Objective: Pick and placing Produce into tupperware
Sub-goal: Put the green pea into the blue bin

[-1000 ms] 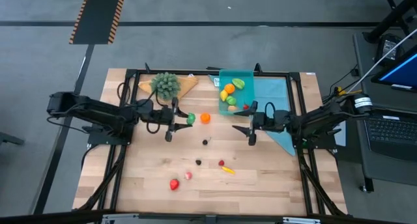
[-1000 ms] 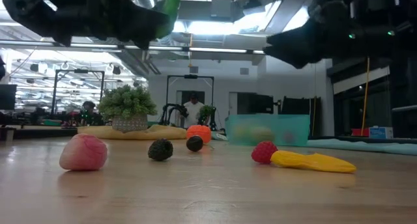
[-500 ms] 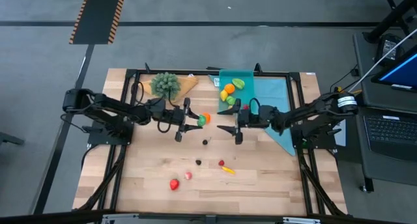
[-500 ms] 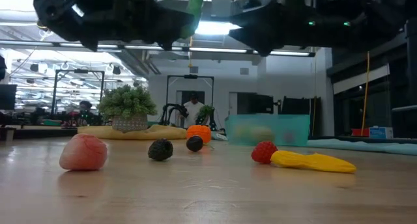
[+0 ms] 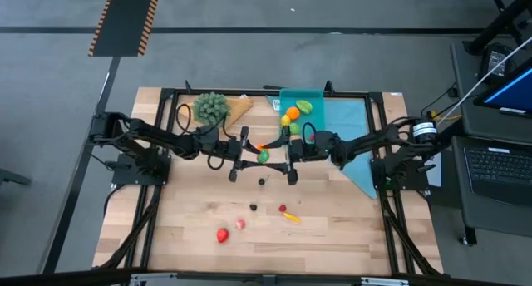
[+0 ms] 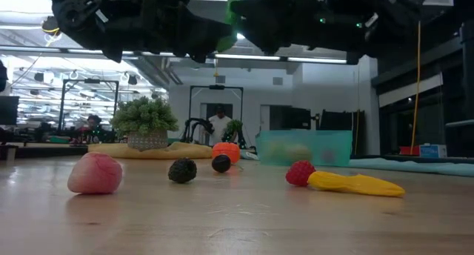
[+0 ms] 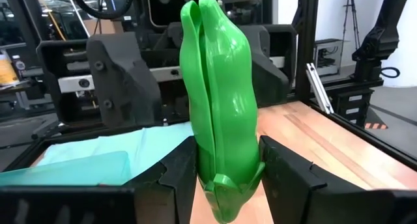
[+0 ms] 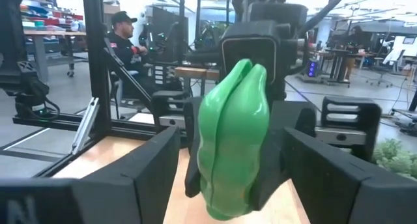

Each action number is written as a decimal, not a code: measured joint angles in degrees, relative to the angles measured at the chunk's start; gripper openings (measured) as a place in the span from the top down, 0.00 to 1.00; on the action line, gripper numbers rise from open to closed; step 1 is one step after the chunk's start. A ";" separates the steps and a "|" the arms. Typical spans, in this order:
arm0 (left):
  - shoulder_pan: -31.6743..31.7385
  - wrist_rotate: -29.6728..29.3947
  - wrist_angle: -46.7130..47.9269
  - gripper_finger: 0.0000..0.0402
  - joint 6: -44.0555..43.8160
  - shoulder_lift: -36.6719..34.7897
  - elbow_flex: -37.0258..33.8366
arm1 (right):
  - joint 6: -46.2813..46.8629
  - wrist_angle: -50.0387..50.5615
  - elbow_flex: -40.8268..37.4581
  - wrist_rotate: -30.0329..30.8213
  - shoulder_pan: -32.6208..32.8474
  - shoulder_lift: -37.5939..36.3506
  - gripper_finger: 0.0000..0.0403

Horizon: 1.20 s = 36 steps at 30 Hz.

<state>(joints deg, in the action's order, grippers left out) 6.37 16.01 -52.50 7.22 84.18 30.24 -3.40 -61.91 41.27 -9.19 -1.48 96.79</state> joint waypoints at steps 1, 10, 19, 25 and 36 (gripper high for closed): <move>0.00 0.00 0.01 0.65 0.00 0.00 0.00 | 0.08 0.06 0.20 -0.02 -0.02 0.24 0.33; 0.00 0.00 -0.70 0.65 0.38 0.00 0.00 | 0.26 0.37 3.32 -2.77 -0.02 2.56 0.35; -0.01 0.02 -0.71 0.66 0.43 0.00 0.00 | 0.35 0.48 3.35 -3.02 -0.02 2.56 0.56; -0.04 0.32 -0.73 0.64 0.52 0.00 0.00 | 0.35 0.48 3.35 -3.14 -0.02 2.56 0.68; -0.02 -0.03 -0.71 0.62 0.42 0.00 0.00 | 0.33 0.55 3.35 -3.03 -0.02 2.54 0.63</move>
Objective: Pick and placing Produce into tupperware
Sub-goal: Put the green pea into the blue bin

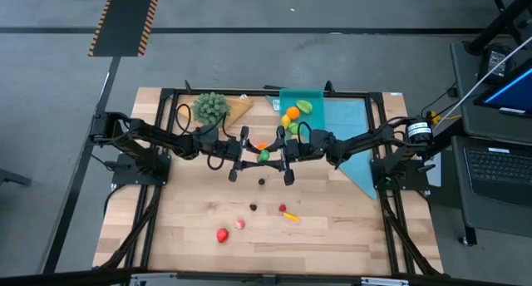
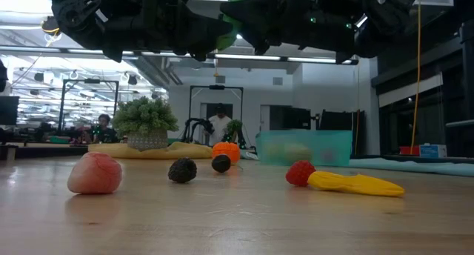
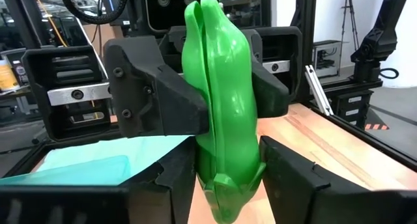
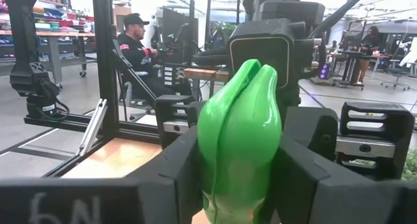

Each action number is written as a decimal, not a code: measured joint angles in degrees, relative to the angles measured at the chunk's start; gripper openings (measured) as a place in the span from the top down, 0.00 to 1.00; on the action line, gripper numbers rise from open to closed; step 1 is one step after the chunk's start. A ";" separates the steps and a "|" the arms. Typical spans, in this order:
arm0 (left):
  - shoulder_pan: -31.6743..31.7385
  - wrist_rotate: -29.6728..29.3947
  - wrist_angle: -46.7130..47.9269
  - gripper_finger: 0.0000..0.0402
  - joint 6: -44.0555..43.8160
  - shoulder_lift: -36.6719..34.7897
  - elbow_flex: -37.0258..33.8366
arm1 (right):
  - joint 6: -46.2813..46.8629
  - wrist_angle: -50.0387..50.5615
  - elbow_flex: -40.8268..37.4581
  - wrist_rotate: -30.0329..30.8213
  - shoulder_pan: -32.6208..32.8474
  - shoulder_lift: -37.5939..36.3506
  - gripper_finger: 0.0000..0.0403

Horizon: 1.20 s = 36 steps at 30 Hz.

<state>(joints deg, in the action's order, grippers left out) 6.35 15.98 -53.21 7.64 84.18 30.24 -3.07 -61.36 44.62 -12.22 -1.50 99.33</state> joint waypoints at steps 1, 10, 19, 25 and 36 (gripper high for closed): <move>0.00 -0.04 0.02 0.60 0.00 0.00 0.00 | -0.01 0.00 0.00 0.00 0.00 0.00 0.65; 0.02 -0.17 0.00 0.56 -0.02 0.00 0.00 | 0.02 0.17 -0.02 -0.05 -0.09 0.00 0.69; 0.02 -0.17 0.23 0.59 0.26 -0.76 0.00 | 1.37 0.26 -0.04 -1.36 -1.10 -0.08 0.68; 0.47 -0.23 2.40 0.58 0.39 -2.55 -0.04 | 2.16 0.15 -0.02 -1.90 -1.86 -0.15 0.68; 1.77 -0.42 12.85 0.58 0.64 -8.95 -0.07 | 4.94 1.79 -0.04 -6.36 -5.54 -0.13 0.68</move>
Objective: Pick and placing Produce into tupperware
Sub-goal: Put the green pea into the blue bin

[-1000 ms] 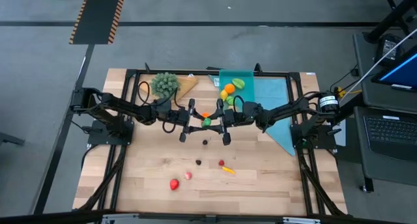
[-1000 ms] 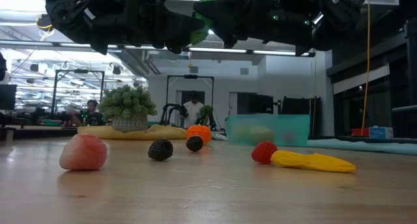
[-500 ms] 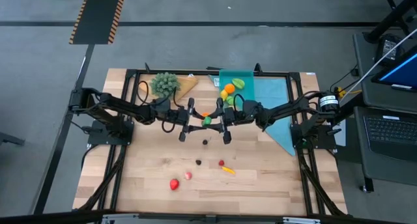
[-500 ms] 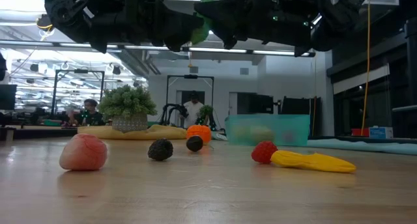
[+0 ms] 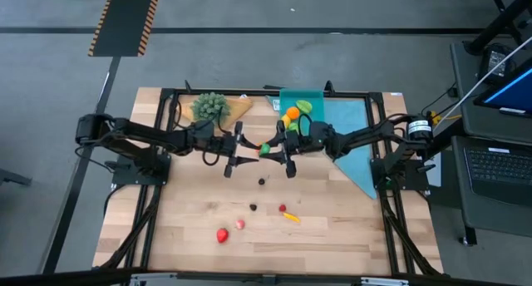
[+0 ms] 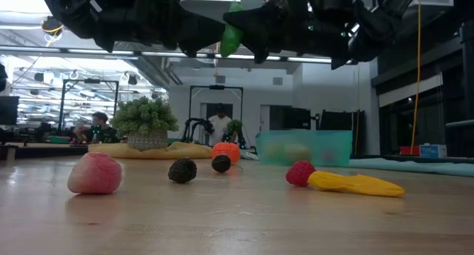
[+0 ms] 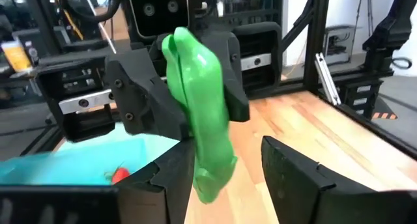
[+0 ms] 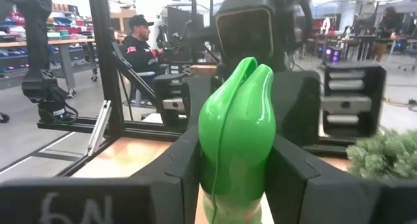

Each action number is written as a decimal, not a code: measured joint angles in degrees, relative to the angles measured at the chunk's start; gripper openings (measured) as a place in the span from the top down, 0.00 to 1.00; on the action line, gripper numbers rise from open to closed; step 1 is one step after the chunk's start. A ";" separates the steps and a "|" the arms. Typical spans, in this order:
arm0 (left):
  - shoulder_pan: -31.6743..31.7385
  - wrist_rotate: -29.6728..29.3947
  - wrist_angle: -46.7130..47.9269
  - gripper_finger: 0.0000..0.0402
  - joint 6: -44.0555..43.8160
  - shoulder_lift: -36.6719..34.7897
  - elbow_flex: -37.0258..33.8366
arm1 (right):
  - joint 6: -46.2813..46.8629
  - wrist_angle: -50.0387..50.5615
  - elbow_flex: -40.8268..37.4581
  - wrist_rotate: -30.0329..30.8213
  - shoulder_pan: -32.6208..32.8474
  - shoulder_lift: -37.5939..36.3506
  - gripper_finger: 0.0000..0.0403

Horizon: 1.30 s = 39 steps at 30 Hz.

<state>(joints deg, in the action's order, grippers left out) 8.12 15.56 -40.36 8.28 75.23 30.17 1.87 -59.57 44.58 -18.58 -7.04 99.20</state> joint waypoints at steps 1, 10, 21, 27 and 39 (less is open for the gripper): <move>0.28 -0.05 1.84 0.58 0.02 -0.90 0.00 | 0.22 0.26 0.00 -0.16 -0.33 0.00 0.68; 1.02 -0.05 6.09 0.57 0.01 -4.38 0.01 | 1.39 0.57 -0.02 -1.35 -3.51 0.03 0.67; 2.84 -0.22 8.68 0.58 0.39 -4.32 0.00 | 0.60 7.81 -0.91 -4.00 -6.96 -5.46 0.67; 5.04 -0.25 9.11 0.58 0.39 -5.25 0.00 | -0.99 10.01 -7.79 -2.73 -8.81 -15.28 0.67; 9.86 -1.02 21.34 0.56 1.40 -15.12 0.04 | -2.14 10.79 -23.20 12.73 -9.47 -31.67 0.67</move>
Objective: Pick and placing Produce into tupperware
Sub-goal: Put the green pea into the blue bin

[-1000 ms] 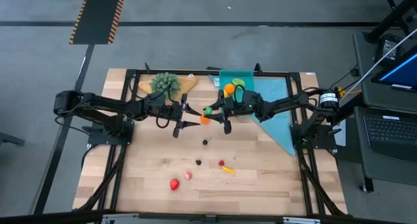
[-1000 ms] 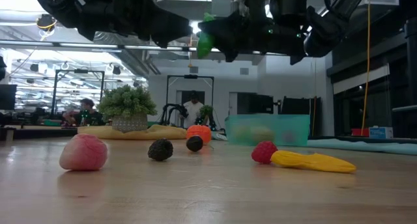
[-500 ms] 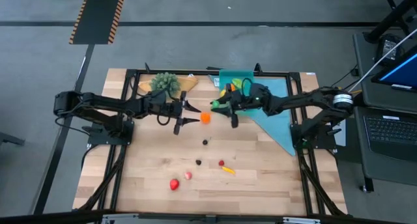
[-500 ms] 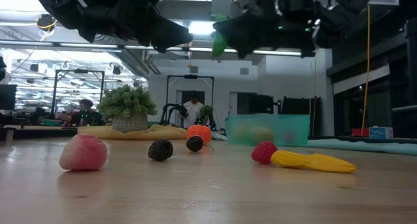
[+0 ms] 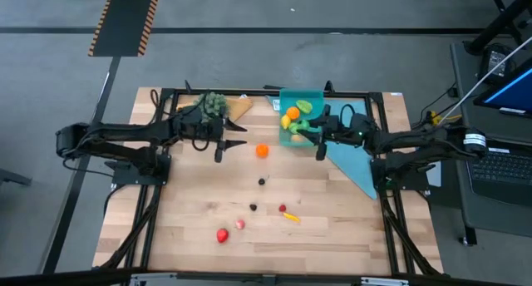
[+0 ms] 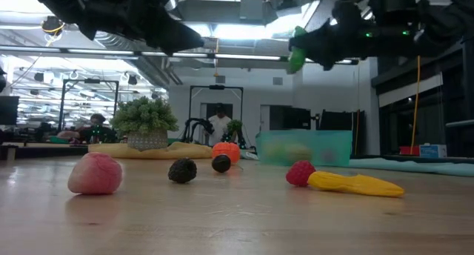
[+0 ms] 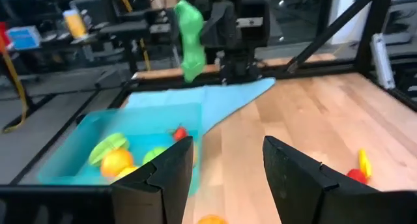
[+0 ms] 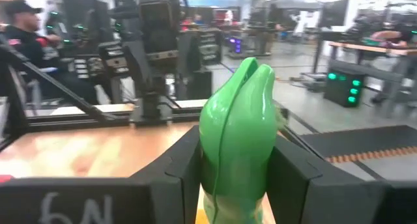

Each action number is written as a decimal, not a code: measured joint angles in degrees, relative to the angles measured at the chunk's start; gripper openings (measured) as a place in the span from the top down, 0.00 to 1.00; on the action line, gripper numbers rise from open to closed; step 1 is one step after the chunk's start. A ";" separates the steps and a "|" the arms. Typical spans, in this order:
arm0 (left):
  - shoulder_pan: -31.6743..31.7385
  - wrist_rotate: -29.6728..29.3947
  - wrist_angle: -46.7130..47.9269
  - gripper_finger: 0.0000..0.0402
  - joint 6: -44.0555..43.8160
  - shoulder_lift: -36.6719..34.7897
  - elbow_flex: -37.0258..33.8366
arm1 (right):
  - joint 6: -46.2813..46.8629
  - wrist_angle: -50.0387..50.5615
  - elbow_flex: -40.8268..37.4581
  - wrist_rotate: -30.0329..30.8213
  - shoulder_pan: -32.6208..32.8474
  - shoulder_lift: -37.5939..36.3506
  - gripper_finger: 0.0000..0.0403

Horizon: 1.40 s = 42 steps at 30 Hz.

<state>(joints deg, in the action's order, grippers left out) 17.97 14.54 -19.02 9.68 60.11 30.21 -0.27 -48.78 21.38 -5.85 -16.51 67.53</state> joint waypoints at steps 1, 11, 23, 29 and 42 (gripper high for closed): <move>0.23 -0.40 0.94 0.56 0.16 -0.73 -0.02 | 0.00 0.73 -0.31 0.84 0.00 -0.67 0.67; 0.81 -0.51 5.80 0.55 2.96 -4.91 -0.06 | 1.48 6.26 -1.10 12.62 0.02 -1.63 0.67; 0.81 -0.54 5.34 0.55 2.88 -4.91 -3.50 | 10.81 34.40 10.40 17.45 -2.95 -1.68 0.67; 0.81 -0.53 5.31 0.55 2.88 -4.89 -3.93 | 17.78 52.34 18.36 17.40 -5.29 -1.66 0.67; 0.77 -0.54 5.62 0.55 2.79 -4.89 -3.93 | 21.47 78.28 33.98 17.25 -6.33 3.49 0.67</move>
<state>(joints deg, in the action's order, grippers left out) 18.74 14.00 -13.41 12.47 55.22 26.28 21.20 29.50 55.36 11.40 -22.84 71.02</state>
